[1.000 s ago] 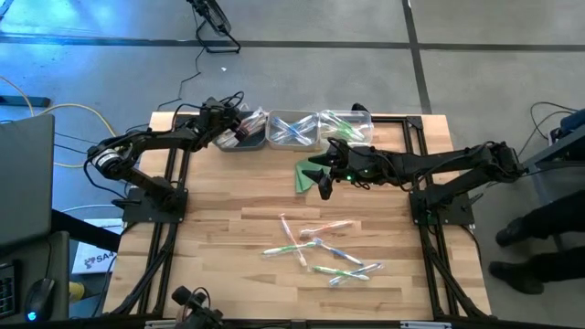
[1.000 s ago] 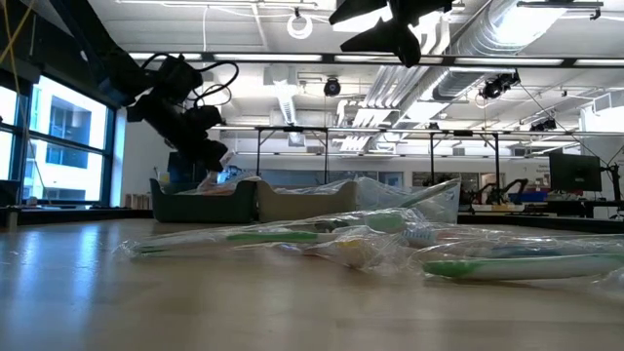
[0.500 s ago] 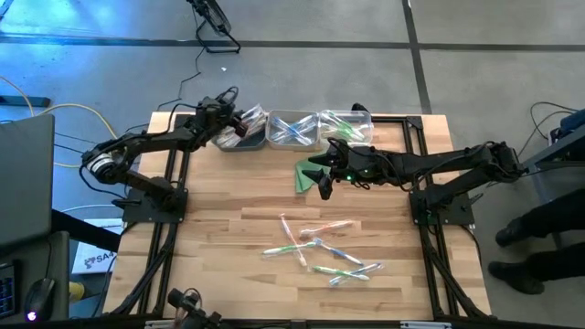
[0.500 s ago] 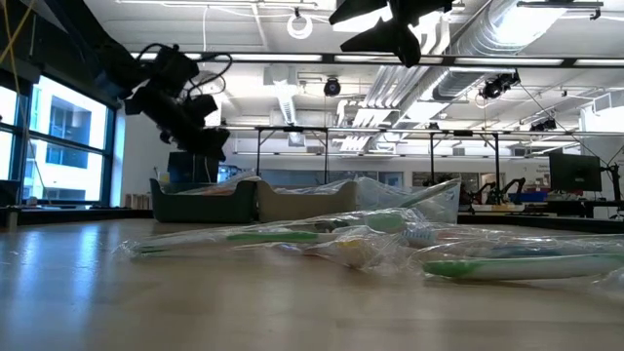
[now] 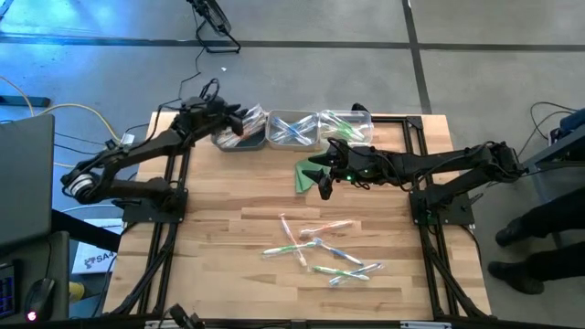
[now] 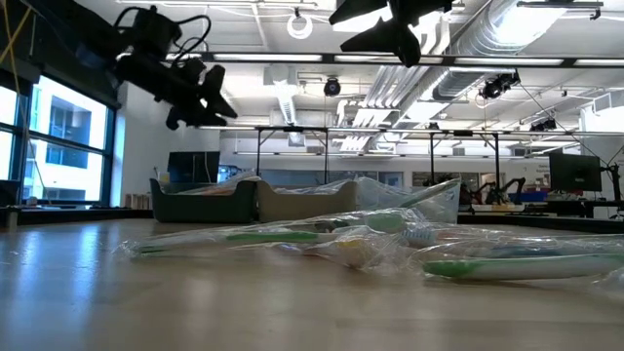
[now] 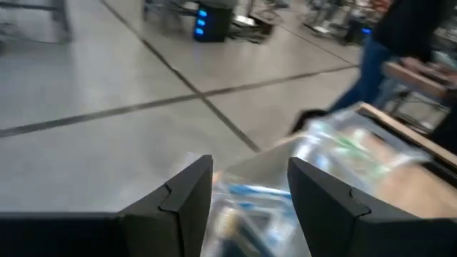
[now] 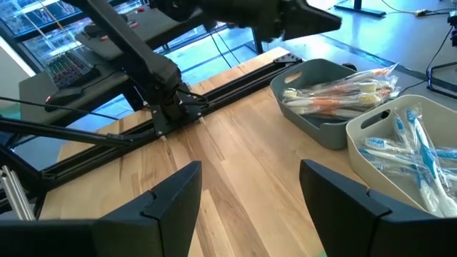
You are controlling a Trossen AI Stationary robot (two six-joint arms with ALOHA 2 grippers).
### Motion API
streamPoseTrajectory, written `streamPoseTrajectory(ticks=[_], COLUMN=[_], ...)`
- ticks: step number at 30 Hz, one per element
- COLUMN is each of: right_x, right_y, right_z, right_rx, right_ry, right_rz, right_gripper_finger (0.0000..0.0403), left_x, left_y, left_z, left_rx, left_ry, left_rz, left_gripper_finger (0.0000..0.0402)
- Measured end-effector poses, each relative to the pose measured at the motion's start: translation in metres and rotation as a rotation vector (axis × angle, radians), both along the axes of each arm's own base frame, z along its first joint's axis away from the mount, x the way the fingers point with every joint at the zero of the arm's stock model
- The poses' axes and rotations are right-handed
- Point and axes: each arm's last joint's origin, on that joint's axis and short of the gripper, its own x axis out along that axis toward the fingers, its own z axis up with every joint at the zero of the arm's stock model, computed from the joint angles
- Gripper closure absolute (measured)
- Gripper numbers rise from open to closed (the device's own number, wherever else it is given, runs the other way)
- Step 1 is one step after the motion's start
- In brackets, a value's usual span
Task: Pick & Place Toothbrushes
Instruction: Put the orange toothbrush into the dark blue bin
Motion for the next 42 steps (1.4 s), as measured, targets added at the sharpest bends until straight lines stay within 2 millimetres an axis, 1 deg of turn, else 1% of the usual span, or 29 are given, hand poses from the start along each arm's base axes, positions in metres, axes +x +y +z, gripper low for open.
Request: streamPoseTrajectory(ticks=[3, 7, 14, 19, 24, 27, 30, 34, 42], right_x=[0.0, 0.0, 0.0, 0.0, 0.0, 0.001, 0.001, 0.0, -0.003], right_y=[0.0, -0.001, -0.002, -0.002, -0.002, 0.002, 0.01, 0.023, 0.048], right_z=[0.0, 0.0, 0.001, 0.002, 0.002, 0.004, 0.005, 0.005, 0.005], right_rx=[0.0, -0.013, -0.017, -0.014, 0.011, 0.027, 0.023, 0.016, 0.092], right_ry=[-0.001, -0.001, -0.01, -0.019, -0.033, -0.058, -0.067, -0.07, -0.09], right_rz=[-0.001, -0.04, -0.077, -0.068, -0.077, -0.082, -0.08, -0.085, -0.033], right_gripper_finger=[0.0174, 0.0174, 0.0174, 0.0174, 0.0174, 0.0176, 0.0187, 0.0211, 0.0258], left_x=[0.003, 0.012, 0.024, 0.026, 0.023, 0.021, 0.019, 0.02, 0.021], left_y=[-0.016, -0.04, -0.08, -0.106, -0.13, -0.143, -0.153, -0.162, -0.166], left_z=[0.006, 0.01, 0.023, 0.028, 0.031, 0.032, 0.034, 0.033, 0.033], left_rx=[-0.007, -0.014, 0.029, 0.04, 0.04, 0.043, 0.044, 0.043, 0.026], left_ry=[0.003, 0.018, -0.025, -0.026, -0.011, -0.009, -0.008, -0.001, -0.01], left_rz=[-0.062, -0.165, -0.34, -0.399, -0.467, -0.507, -0.548, -0.588, -0.627], left_gripper_finger=[0.0222, 0.0222, 0.0222, 0.0222, 0.0222, 0.0222, 0.0222, 0.0222, 0.0222])
